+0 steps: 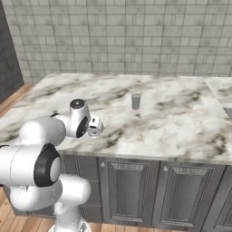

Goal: Pick the jar and candle from the dining table and place them in the open cabinet. Close the cabinet after placing the objects.

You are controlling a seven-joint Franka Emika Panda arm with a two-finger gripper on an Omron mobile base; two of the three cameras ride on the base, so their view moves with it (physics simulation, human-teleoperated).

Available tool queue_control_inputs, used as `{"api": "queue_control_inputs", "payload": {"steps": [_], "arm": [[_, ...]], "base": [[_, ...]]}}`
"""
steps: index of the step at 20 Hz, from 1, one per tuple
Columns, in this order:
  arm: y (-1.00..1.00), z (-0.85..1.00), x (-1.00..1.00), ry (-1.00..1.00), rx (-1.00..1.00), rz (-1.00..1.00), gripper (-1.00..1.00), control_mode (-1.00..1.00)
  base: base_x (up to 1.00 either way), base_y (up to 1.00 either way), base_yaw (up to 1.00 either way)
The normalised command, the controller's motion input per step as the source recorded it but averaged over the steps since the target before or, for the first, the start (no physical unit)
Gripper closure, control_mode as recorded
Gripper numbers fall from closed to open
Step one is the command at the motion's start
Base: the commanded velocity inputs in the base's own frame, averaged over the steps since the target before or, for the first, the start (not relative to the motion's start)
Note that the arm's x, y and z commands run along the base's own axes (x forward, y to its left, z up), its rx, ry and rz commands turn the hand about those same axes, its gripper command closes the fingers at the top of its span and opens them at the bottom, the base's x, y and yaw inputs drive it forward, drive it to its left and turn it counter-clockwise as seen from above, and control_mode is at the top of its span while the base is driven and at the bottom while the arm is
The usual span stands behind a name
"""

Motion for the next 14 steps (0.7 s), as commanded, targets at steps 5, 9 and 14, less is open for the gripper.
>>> {"api": "queue_control_inputs", "payload": {"steps": [5, 9, 14], "arm": [[0.00, -0.08, 0.18, -0.02, 0.00, 0.00, -1.00, -1.00], [0.00, -0.09, 0.17, -0.05, 0.00, 0.00, -1.00, -1.00], [0.00, -0.12, 0.20, -0.03, 0.00, 0.00, -1.00, -1.00]], "base": [[0.00, 0.00, 0.00], [0.00, 0.00, 0.00], [0.00, 0.00, 0.00]]}}
